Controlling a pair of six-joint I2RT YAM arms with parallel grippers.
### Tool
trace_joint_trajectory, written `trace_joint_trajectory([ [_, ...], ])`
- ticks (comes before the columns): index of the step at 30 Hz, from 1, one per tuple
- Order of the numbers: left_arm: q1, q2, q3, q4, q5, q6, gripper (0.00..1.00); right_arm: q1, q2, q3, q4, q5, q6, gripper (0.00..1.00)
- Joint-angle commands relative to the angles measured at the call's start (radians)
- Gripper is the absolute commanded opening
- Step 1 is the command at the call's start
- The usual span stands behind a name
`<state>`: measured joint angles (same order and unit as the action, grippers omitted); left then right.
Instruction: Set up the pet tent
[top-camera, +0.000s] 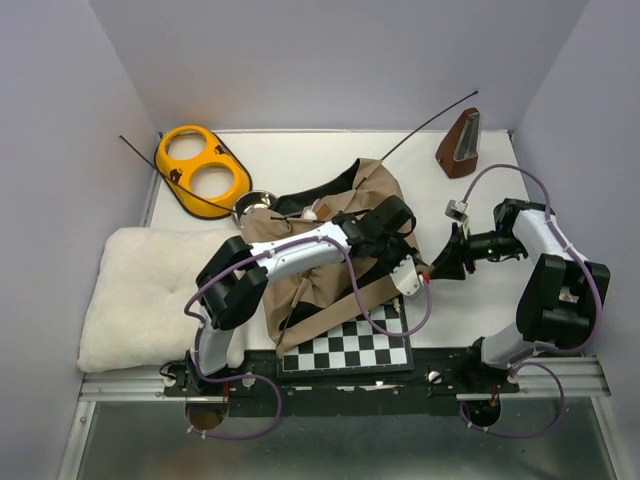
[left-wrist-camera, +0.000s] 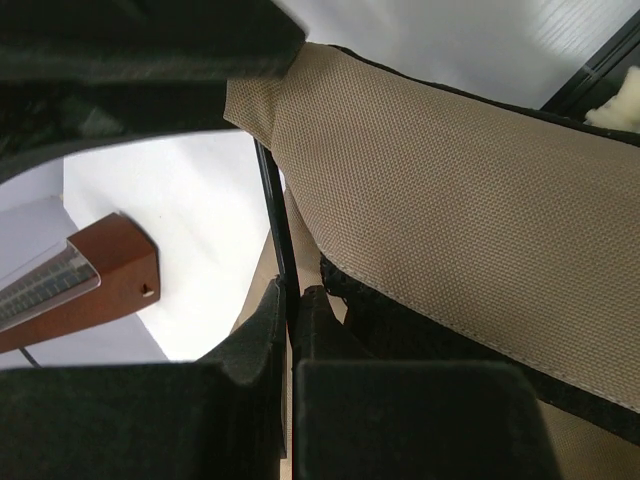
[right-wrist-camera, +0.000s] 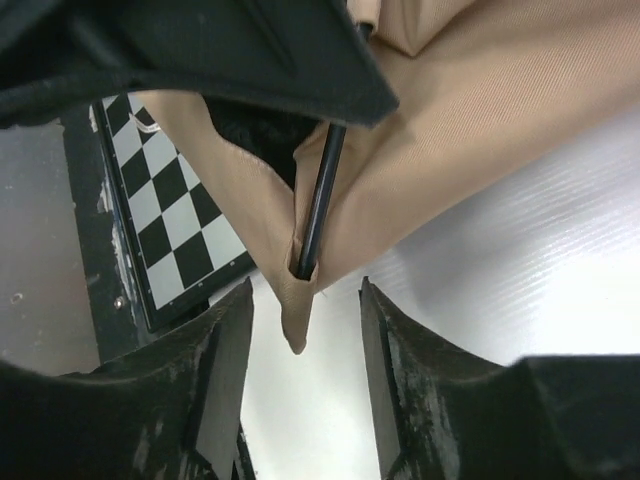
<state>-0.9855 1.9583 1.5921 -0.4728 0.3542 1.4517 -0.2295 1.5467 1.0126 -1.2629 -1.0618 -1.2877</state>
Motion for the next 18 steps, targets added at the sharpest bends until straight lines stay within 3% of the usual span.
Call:
trace_joint_trajectory([
  [1, 0.013, 0.002, -0.035, -0.007, -0.092, 0.062, 0.0, 0.006, 0.012, 0.058, -0.108, 0.005, -0.071, 0.6],
  [3, 0.013, -0.013, -0.056, 0.006, -0.098, 0.056, 0.0, -0.001, -0.003, 0.058, -0.122, 0.025, -0.076, 0.66],
  [4, 0.013, -0.018, -0.066, 0.017, -0.097, 0.043, 0.0, -0.002, -0.014, 0.055, -0.104, 0.025, -0.053, 0.8],
  [5, 0.011, -0.022, -0.066, 0.023, -0.087, 0.024, 0.0, -0.004, -0.028, 0.054, -0.078, 0.019, -0.021, 0.81],
  [10, -0.001, 0.007, 0.017, 0.007, -0.087, -0.076, 0.01, 0.025, -0.053, 0.064, 0.029, 0.0, 0.105, 0.82],
  [18, -0.001, 0.004, 0.014, 0.06, -0.083, -0.06, 0.01, 0.122, -0.073, 0.023, 0.255, 0.063, 0.29, 0.75],
])
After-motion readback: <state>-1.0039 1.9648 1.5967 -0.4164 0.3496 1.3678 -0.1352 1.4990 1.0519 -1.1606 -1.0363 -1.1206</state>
